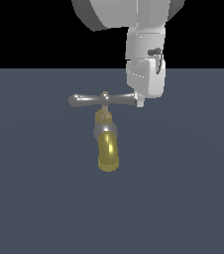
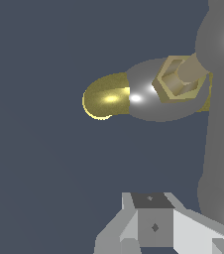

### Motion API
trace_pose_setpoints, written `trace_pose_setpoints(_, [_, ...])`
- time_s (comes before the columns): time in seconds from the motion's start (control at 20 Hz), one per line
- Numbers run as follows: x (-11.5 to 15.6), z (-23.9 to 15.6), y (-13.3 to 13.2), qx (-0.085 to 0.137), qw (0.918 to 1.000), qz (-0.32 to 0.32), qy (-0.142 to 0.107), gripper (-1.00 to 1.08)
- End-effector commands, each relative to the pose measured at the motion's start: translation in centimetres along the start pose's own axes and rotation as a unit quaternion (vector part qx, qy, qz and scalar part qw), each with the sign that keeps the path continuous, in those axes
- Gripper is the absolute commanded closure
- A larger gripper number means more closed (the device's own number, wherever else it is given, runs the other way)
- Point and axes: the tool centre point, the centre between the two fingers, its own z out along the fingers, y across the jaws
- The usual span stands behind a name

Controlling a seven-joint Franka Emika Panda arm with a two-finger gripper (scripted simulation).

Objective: Turn on the faucet by rotating a designated handle.

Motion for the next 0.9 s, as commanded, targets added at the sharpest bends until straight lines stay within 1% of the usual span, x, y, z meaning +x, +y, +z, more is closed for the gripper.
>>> trace_pose_setpoints(0.0, [-0.1,0.0,0.7,0.0,1.0,0.0,0.0,1.08])
trace_pose_setpoints(0.85, [-0.7,0.0,5.5,0.0,1.0,0.0,0.0,1.08])
